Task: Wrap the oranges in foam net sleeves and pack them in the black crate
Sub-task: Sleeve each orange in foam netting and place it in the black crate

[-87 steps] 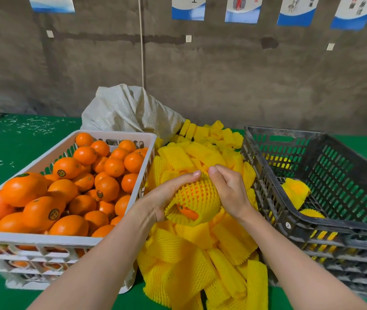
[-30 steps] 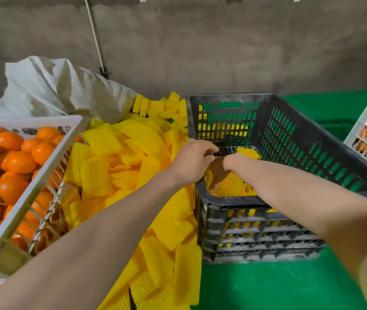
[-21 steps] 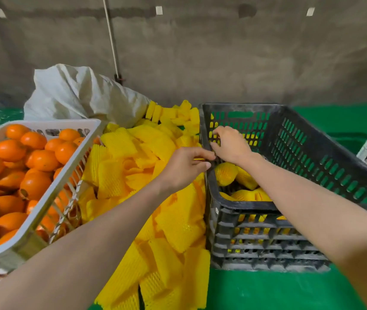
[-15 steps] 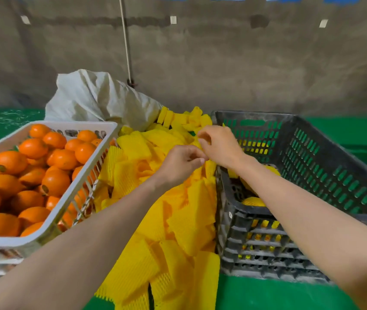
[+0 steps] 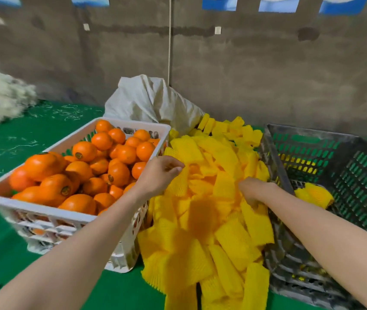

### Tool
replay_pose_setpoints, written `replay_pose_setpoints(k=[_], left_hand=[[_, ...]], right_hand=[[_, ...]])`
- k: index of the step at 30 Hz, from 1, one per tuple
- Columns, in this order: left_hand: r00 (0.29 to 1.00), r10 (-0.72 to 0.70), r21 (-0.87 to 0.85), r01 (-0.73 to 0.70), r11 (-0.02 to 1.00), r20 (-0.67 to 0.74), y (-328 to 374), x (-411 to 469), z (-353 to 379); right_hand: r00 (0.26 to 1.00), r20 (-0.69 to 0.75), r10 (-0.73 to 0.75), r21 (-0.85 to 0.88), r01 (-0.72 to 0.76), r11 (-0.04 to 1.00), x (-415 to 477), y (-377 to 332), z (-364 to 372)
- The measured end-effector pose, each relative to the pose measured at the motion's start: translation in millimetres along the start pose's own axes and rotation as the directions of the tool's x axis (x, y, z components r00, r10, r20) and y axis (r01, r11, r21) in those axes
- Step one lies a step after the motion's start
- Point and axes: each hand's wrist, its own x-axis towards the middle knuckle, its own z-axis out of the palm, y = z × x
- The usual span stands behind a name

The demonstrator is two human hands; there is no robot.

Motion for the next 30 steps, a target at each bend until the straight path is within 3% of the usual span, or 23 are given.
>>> replay_pose_setpoints(k=[3, 6, 11, 13, 16, 18, 19, 21, 23, 24, 27, 30], left_hand=[[0.995, -0.044, 0.054, 0.049, 0.997, -0.09, -19, -5, -39], [0.972, -0.084, 0.083, 0.104, 0.991, -0.219, -35, -10, -84], [0.939, -0.127, 0.085, 0.161, 0.983, -0.32, -52, -19, -135], [0.931, -0.128, 0.105, 0.173, 0.979, -0.343, -59, -23, -148], [0.924, -0.131, 0.169, 0.202, 0.965, -0.36, -73, -31, -165], [0.915, -0.145, 0.261, 0.255, 0.931, -0.376, -86, -36, -175], [0.904, -0.163, 0.329, 0.305, 0.894, -0.395, -92, -38, -178], [0.86, -0.228, 0.442, 0.441, 0.781, -0.456, -104, -43, -182], [0.797, -0.339, 0.418, 0.564, 0.712, -0.5, -114, -50, -186], [0.765, -0.389, 0.382, 0.609, 0.695, -0.512, -120, -53, -188], [0.734, -0.443, 0.331, 0.647, 0.687, -0.515, -134, -57, -195], [0.777, -0.391, 0.254, 0.559, 0.789, -0.494, -139, -56, -201]], right_hand=[[0.999, -0.046, -0.018, 0.01, 0.019, 1.0, -3, -1, -14], [0.98, -0.196, -0.02, 0.106, 0.041, 0.994, -9, -1, -45], [0.866, -0.497, 0.06, 0.381, 0.156, 0.911, -17, -25, -97], [0.82, -0.569, 0.063, 0.518, 0.297, 0.802, -20, -45, -112], [0.799, -0.601, 0.021, 0.698, 0.511, 0.501, -29, -82, -129], [0.794, -0.607, -0.015, 0.738, 0.571, 0.36, -30, -107, -135], [0.786, -0.617, -0.029, 0.731, 0.586, 0.35, -29, -119, -136], [0.735, -0.678, -0.032, 0.617, 0.592, 0.518, -21, -138, -133], [0.664, -0.747, -0.034, 0.464, 0.557, 0.689, -11, -152, -126], [0.648, -0.761, -0.037, 0.435, 0.552, 0.711, -8, -157, -123], [0.645, -0.764, -0.01, 0.485, 0.584, 0.65, -7, -166, -119], [0.673, -0.737, 0.051, 0.565, 0.574, 0.592, -8, -166, -116]])
